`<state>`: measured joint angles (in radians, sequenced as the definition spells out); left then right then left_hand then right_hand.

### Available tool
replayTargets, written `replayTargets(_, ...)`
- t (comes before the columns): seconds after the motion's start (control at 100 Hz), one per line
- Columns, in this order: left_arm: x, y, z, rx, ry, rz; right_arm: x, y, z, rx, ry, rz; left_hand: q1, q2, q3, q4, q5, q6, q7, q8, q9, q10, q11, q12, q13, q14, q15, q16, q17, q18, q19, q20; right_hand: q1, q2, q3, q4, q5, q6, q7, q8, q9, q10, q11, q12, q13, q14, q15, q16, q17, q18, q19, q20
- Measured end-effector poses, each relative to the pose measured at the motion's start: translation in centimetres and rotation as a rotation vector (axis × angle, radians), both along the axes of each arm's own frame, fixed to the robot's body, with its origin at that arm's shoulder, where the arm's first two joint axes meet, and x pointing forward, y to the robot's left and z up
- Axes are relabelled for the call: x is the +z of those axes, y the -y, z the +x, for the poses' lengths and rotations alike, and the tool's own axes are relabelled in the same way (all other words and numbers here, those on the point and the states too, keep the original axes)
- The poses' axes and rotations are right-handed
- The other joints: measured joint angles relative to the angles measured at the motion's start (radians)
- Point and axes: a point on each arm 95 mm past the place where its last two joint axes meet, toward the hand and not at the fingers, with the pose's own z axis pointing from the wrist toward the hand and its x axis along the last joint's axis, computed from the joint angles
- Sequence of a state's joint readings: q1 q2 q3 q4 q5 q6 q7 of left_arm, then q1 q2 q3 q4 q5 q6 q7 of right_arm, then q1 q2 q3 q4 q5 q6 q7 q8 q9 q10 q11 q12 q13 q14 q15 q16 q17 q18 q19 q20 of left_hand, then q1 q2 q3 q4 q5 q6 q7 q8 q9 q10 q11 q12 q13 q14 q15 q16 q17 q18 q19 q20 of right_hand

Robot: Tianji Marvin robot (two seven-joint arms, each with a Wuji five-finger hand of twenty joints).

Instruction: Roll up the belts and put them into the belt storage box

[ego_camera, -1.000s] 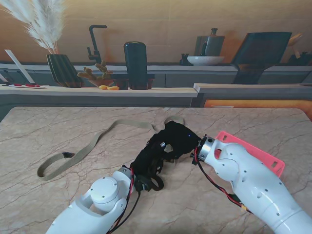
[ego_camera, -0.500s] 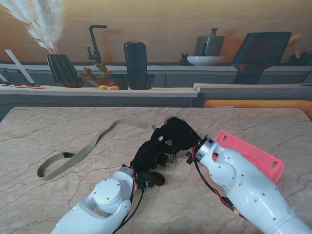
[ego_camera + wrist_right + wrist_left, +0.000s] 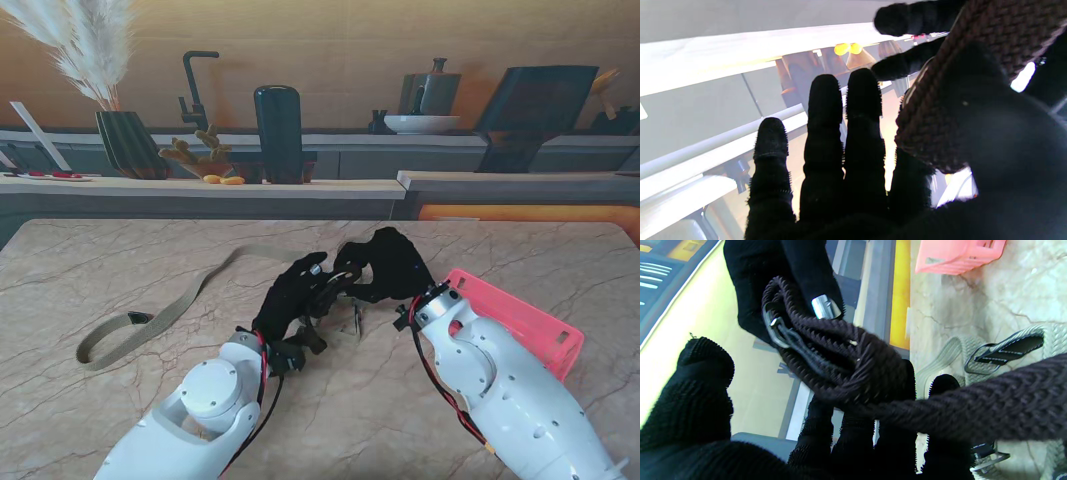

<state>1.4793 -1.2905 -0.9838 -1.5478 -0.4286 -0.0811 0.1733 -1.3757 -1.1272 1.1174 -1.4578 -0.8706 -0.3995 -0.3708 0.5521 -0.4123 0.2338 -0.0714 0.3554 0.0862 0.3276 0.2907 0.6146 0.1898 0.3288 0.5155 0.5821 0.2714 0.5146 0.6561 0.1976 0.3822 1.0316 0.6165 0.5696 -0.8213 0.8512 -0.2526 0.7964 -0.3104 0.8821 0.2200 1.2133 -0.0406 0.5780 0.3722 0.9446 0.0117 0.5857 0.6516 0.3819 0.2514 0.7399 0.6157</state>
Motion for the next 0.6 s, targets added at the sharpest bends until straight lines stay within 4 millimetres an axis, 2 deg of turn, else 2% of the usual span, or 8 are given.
replayTargets(0.17,0.3,-0.5,-0.1,-0.007,0.01,-0.008,0.4,0.7,-0.2,-0.061,0.059,0.005,0.026,0.0,0.0,0.0,0.011,0.0,0.0,0.012,0.002,0.0,-0.001,-0.02,0.0,0.0,-0.028,-0.025,0.02,0.002,-0.025,-0.012,0.0,0.0,0.0,0.0,0.005,0.009,0.001,0.0,0.0,0.003,0.003,0.0,0.0,0.0,0.011,0.0,-0.01,0.01,0.001,-0.004)
replayTargets(0.37,0.0,0.0,-0.4,-0.057,-0.028,-0.037,1.0,1.1,-0.2,-0.119,0.128,0.017,0.039,0.0,0.0,0.0,0.022,0.0,-0.002,0.022,0.022,0.002,-0.014,-0.036,0.0,0.0,-0.052,-0.049,0.039,0.004,-0.038,-0.038,0.0,0.0,0.0,0.0,0.005,0.013,0.001,0.0,0.0,0.006,0.004,0.0,0.0,0.0,0.023,0.001,-0.012,0.011,0.012,-0.013)
replayTargets(0.44,-0.2,0.2,-0.5,-0.07,-0.046,-0.027,1.3,1.3,-0.2,-0.131,0.141,0.021,0.067,0.0,0.0,0.0,0.022,0.0,-0.002,0.023,0.022,0.002,-0.014,-0.036,0.001,0.0,-0.038,-0.053,0.039,0.005,-0.038,-0.041,0.0,0.0,-0.001,0.0,0.005,0.014,0.001,0.0,0.0,0.006,0.004,0.0,0.0,0.0,0.024,0.001,-0.017,0.011,0.014,-0.013)
replayTargets(0.6,-0.3,0.3,-0.5,-0.07,-0.066,-0.032,2.8,2.0,-0.2,-0.161,0.217,0.014,0.101,0.0,0.0,0.0,0.035,0.0,-0.002,0.044,0.032,0.002,-0.006,-0.027,0.08,0.012,0.175,0.095,0.068,-0.003,0.056,-0.037,0.0,0.0,-0.002,0.0,0.005,0.015,0.002,0.0,0.0,0.006,0.013,0.0,0.0,0.0,0.035,0.001,-0.024,0.011,0.02,-0.014)
